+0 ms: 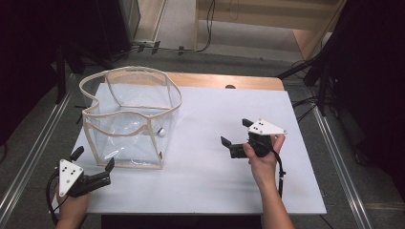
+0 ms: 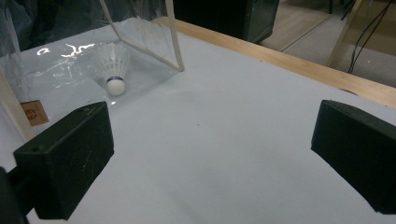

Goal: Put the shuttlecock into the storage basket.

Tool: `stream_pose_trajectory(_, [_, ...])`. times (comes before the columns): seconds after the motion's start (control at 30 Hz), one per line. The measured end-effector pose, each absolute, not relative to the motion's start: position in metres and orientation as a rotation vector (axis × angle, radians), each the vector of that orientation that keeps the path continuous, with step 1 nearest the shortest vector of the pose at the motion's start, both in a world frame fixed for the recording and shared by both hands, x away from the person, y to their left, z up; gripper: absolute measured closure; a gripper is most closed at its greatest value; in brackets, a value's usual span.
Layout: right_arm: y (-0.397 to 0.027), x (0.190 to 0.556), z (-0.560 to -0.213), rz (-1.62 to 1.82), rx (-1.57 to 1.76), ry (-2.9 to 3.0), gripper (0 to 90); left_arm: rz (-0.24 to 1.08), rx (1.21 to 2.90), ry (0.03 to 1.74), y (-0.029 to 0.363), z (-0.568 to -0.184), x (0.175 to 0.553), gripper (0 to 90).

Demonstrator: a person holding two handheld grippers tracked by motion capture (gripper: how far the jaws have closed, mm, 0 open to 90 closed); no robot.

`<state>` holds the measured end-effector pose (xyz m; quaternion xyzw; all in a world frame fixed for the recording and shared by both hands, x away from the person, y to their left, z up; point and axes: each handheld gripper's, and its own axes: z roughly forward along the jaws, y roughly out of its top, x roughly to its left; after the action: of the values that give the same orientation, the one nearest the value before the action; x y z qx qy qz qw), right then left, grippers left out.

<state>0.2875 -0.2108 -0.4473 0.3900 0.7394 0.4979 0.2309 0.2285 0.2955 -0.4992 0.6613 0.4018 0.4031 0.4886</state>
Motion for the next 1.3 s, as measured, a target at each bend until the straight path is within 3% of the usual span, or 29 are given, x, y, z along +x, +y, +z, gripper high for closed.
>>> stream_pose_trajectory(1.3, [-0.275, 0.246, -0.478, 1.292, 1.23, 1.957, 0.0, 0.982, 1.607, 0.976, 0.295, -0.499, 0.228, 0.0])
